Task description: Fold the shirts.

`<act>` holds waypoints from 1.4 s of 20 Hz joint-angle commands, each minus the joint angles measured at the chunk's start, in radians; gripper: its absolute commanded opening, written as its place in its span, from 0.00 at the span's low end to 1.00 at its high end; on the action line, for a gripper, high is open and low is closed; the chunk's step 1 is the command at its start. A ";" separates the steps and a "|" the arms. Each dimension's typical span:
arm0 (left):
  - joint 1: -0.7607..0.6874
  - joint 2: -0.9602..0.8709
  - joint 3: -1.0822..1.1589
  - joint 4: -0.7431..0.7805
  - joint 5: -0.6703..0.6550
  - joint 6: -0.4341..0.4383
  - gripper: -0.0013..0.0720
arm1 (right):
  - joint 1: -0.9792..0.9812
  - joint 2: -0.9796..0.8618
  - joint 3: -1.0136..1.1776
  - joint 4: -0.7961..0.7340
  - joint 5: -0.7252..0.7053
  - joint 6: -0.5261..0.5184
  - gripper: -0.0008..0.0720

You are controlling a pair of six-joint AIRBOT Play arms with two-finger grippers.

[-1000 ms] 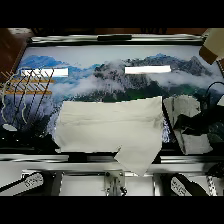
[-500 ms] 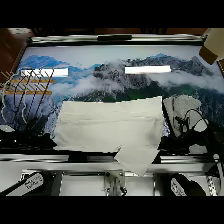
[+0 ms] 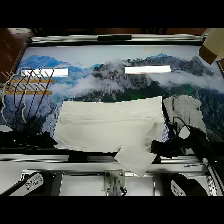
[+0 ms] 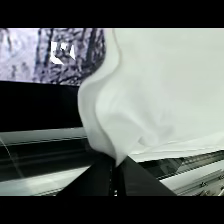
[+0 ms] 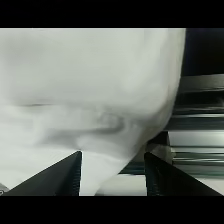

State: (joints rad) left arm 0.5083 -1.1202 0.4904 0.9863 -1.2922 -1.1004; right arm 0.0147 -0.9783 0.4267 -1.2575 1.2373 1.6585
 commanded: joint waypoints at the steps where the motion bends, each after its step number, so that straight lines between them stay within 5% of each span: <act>1: 0.000 0.002 0.001 -0.004 -0.002 0.016 0.07 | 0.071 -0.047 -0.004 0.007 -0.031 0.036 0.26; 2: 0.000 0.002 0.005 -0.004 -0.002 0.029 0.07 | 0.072 -0.042 0.005 0.000 -0.021 0.037 0.09; 8: -0.001 0.005 0.286 -0.141 -0.101 0.130 0.06 | 0.071 0.003 0.334 -0.134 0.030 0.030 0.09; 13: -0.102 -0.105 0.508 -0.157 0.116 -0.026 0.06 | 0.071 -0.302 0.686 -0.230 -0.076 0.034 0.09; 17: -0.155 -0.343 0.696 -0.157 0.137 -0.101 0.07 | 0.043 -0.594 1.002 -0.240 -0.077 0.044 0.09; 21: -0.212 -0.543 0.802 -0.158 0.137 -0.182 0.07 | 0.028 -0.742 1.074 -0.159 -0.089 0.049 0.12; 22: -0.225 -0.572 0.808 -0.157 0.136 -0.201 0.08 | 0.029 -0.759 1.074 -0.128 -0.089 0.042 0.30; 23: -0.235 -0.590 0.808 -0.158 0.134 -0.212 0.24 | 0.029 -0.766 1.074 -0.091 -0.080 0.006 0.65; 24: -0.237 -0.596 0.808 -0.157 0.129 -0.214 0.51 | 0.024 -0.761 1.075 -0.078 -0.053 -0.038 0.71; 25: -0.234 -0.592 0.809 -0.157 0.129 -0.213 0.67 | 0.015 -0.746 1.075 -0.096 -0.007 -0.060 0.73; 26: -0.226 -0.587 0.819 -0.157 0.105 -0.212 0.74 | 0.003 -0.730 1.075 -0.108 0.039 -0.101 0.93; 28: -0.206 -0.582 0.861 -0.157 0.037 -0.211 0.74 | -0.035 -0.712 1.074 -0.095 0.150 -0.173 0.94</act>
State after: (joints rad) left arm 0.2920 -1.6878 1.3102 0.8303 -1.1904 -1.2987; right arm 0.0132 -1.6978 1.4929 -1.3769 1.2526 1.5856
